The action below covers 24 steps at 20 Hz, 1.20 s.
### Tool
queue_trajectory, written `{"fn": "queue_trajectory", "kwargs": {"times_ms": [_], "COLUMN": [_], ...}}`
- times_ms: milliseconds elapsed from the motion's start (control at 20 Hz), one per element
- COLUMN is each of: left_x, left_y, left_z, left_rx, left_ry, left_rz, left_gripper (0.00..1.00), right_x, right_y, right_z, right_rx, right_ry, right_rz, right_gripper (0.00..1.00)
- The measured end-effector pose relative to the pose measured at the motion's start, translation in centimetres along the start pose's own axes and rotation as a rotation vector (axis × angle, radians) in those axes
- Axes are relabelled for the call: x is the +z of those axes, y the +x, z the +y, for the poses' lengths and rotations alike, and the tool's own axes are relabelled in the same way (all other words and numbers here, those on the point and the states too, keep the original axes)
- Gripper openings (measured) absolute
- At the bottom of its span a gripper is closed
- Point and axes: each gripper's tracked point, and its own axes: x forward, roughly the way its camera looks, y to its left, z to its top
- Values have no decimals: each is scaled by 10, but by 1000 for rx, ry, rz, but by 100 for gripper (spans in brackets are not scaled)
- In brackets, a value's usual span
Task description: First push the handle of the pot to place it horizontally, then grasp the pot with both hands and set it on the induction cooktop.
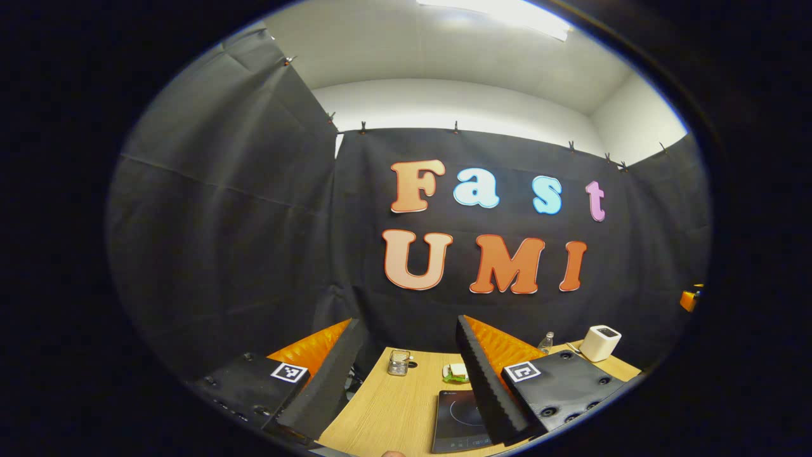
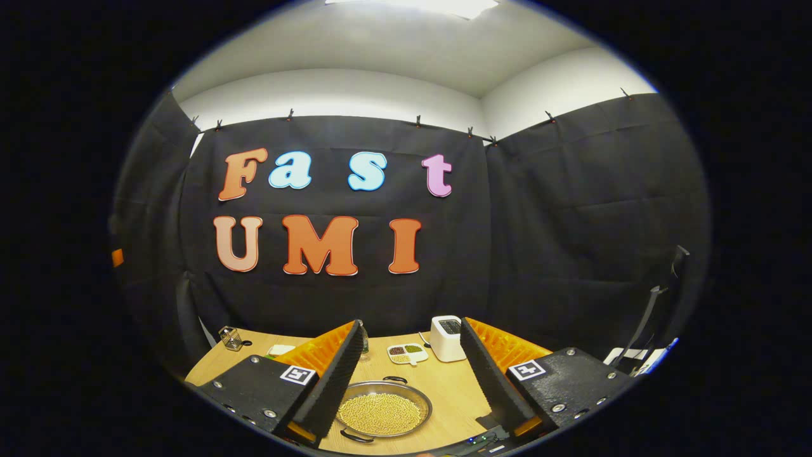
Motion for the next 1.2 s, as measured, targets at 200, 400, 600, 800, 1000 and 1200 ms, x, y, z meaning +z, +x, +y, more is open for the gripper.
{"fn": "queue_trajectory", "kwargs": {"times_ms": [200, 400, 600, 800, 1000, 1200], "left_x": [-6, -5, -4, 3, 1, -2], "left_y": [-28, -52, -62, -48, -41, -34], "left_z": [-9, -24, -45, -47, -31, -24], "left_rx": [36, 90, 86, 54, 59, 55], "left_ry": [-36, -36, 16, 14, 38, 38], "left_rz": [5, -5, -22, -27, -34, -27], "left_gripper": [97, 97, 97, 97, 97, 97], "right_x": [-7, -36, -57, -90, -135, -191], "right_y": [6, 13, 13, 12, 10, 5], "right_z": [-4, -15, -26, -34, -22, -9], "right_rx": [73, 141, 148, 101, 108, 128], "right_ry": [17, 22, 44, 36, 3, -52], "right_rz": [12, 74, 129, 175, 269, 384], "right_gripper": [95, 75, 36, 7, 0, 0]}}
